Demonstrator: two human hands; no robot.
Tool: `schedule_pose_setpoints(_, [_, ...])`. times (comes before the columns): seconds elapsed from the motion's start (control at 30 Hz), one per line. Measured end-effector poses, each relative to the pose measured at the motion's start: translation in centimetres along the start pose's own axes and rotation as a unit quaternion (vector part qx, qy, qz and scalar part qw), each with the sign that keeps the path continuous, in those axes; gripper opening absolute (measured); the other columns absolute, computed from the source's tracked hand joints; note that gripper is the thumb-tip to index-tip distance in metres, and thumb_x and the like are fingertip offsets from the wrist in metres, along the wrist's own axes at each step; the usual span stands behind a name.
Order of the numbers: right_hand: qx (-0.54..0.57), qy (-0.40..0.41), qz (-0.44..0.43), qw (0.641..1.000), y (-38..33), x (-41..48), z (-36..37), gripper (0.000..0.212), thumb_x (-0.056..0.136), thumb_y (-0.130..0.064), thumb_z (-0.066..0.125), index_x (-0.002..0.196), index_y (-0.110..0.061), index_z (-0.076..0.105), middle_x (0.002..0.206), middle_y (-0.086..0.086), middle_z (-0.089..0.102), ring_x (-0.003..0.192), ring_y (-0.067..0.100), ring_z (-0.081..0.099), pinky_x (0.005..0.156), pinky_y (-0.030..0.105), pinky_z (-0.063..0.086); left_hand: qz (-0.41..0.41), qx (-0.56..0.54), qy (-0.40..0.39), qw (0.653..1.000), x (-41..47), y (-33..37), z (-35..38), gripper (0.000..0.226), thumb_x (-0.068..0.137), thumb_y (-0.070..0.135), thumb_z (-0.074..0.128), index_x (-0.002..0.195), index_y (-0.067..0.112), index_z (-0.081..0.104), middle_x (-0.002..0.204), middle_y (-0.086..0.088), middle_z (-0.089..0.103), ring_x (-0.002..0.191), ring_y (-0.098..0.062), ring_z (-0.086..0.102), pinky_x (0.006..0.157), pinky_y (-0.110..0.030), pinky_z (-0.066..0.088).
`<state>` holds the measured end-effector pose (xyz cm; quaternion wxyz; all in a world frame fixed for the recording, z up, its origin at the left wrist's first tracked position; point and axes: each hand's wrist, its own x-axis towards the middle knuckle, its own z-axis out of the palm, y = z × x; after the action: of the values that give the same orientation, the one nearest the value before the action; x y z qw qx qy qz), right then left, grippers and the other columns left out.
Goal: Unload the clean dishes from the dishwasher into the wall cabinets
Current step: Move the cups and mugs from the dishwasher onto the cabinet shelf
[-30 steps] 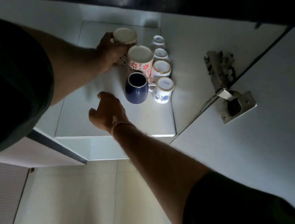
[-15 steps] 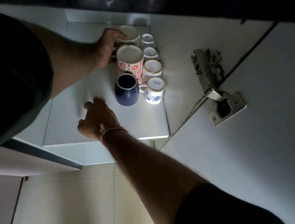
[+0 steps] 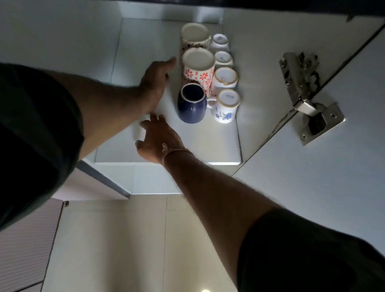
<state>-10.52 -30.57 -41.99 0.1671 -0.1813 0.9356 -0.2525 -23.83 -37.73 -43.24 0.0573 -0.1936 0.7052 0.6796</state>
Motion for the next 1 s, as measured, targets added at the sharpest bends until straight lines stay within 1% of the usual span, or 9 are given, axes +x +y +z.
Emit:
schedule_pose_setpoints(0.13, [-0.013, -0.029, -0.001, 0.999, 0.1, -2.5, 0.0, 0.063, 0.091, -0.028, 0.057, 0.149, -0.019, 0.037, 0.161, -0.001, 0.021, 0.15, 0.023, 0.011, 0.117, 0.039, 0.026, -0.005, 0.045, 0.04, 0.998, -3.5, -1.4, -1.9, 0.085, 0.06, 0.076, 0.058, 0.128, 0.025, 0.058, 0.137, -0.001, 0.058, 0.126, -0.019, 0.053, 0.111, -0.038, 0.037])
schedule_pose_setpoints(0.27, [-0.04, -0.065, 0.012, 0.997, 0.5, -6.8, -1.1, 0.057, 0.094, -0.031, 0.055, 0.147, -0.018, 0.04, 0.157, 0.001, 0.03, 0.147, 0.023, 0.02, 0.115, 0.036, 0.027, -0.036, -0.015, 0.063, 0.997, -9.3, -3.4, -2.8, 0.076, 0.052, 0.072, 0.063, 0.11, 0.022, 0.063, 0.122, -0.006, 0.064, 0.111, -0.019, 0.057, 0.097, -0.032, 0.04])
schedule_pose_setpoints(0.37, [-0.061, -0.104, 0.03, 0.992, 1.0, -10.7, -2.7, 0.056, 0.095, -0.034, 0.053, 0.146, -0.017, 0.039, 0.152, 0.006, 0.036, 0.14, 0.026, 0.035, 0.112, 0.037, 0.033, -0.067, -0.02, 0.05, 0.996, -14.9, -4.0, -2.5, 0.073, 0.056, 0.072, 0.06, 0.114, 0.029, 0.06, 0.127, 0.005, 0.061, 0.118, -0.016, 0.054, 0.097, -0.032, 0.037])
schedule_pose_setpoints(0.53, [-0.102, -0.103, 0.074, 0.987, 1.8, -16.6, -6.9, 0.06, 0.096, -0.037, 0.05, 0.149, -0.018, 0.032, 0.162, 0.007, 0.016, 0.143, 0.03, 0.032, 0.113, 0.043, 0.034, -0.155, -0.065, 0.053, 0.984, -24.5, -3.7, 0.4, 0.054, 0.082, 0.062, 0.058, 0.122, 0.025, 0.057, 0.123, 0.001, 0.059, 0.114, -0.022, 0.054, 0.098, -0.038, 0.037])
schedule_pose_setpoints(0.63, [-0.123, -0.092, 0.085, 0.984, 0.9, -20.4, -10.1, 0.059, 0.096, -0.035, 0.05, 0.149, -0.016, 0.032, 0.162, 0.007, 0.016, 0.141, 0.031, 0.034, 0.11, 0.043, 0.037, -0.238, -0.14, 0.052, 0.96, -31.7, -2.8, 3.6, 0.04, 0.095, 0.055, 0.05, 0.118, 0.023, 0.057, 0.12, -0.001, 0.054, 0.11, -0.024, 0.054, 0.098, -0.04, 0.038])
schedule_pose_setpoints(0.77, [-0.138, -0.057, 0.081, 0.985, -2.0, -26.0, -15.1, 0.057, 0.094, -0.026, 0.05, 0.147, -0.016, 0.035, 0.162, 0.006, 0.02, 0.139, 0.029, 0.037, 0.11, 0.039, 0.038, -0.331, -0.216, -0.013, 0.919, -43.0, -1.5, 8.9, 0.075, 0.079, 0.069, 0.051, 0.138, 0.024, 0.048, 0.14, -0.005, 0.049, 0.118, -0.028, 0.051, 0.094, -0.041, 0.042])
schedule_pose_setpoints(0.83, [-0.172, -0.029, 0.044, 0.984, -3.7, -29.0, -18.1, 0.055, 0.093, -0.024, 0.05, 0.146, -0.015, 0.038, 0.16, 0.006, 0.025, 0.135, 0.03, 0.042, 0.107, 0.038, 0.038, -0.379, -0.229, -0.046, 0.895, -47.9, -1.0, 11.6, 0.069, 0.085, 0.064, 0.054, 0.139, 0.023, 0.046, 0.142, -0.007, 0.046, 0.118, -0.031, 0.05, 0.09, -0.042, 0.044])
schedule_pose_setpoints(0.93, [-0.269, 0.011, -0.041, 0.962, -5.9, -33.4, -22.8, 0.049, 0.091, -0.023, 0.049, 0.139, -0.012, 0.047, 0.154, 0.01, 0.036, 0.132, 0.031, 0.043, 0.112, 0.041, 0.031, -0.437, -0.26, -0.073, 0.858, -54.4, -1.2, 14.9, 0.056, 0.093, 0.051, 0.056, 0.138, 0.02, 0.046, 0.118, -0.006, 0.054, 0.098, -0.029, 0.054, 0.085, -0.046, 0.049])
schedule_pose_setpoints(1.0, [-0.328, 0.038, -0.077, 0.941, -6.7, -36.3, -25.7, 0.044, 0.089, -0.021, 0.049, 0.131, -0.01, 0.055, 0.146, 0.014, 0.046, 0.131, 0.032, 0.043, 0.116, 0.047, 0.025, -0.413, -0.306, -0.107, 0.851, -57.2, -1.5, 16.7, 0.061, 0.085, 0.049, 0.065, 0.135, 0.018, 0.05, 0.122, -0.008, 0.058, 0.105, -0.029, 0.06, 0.086, -0.049, 0.056])
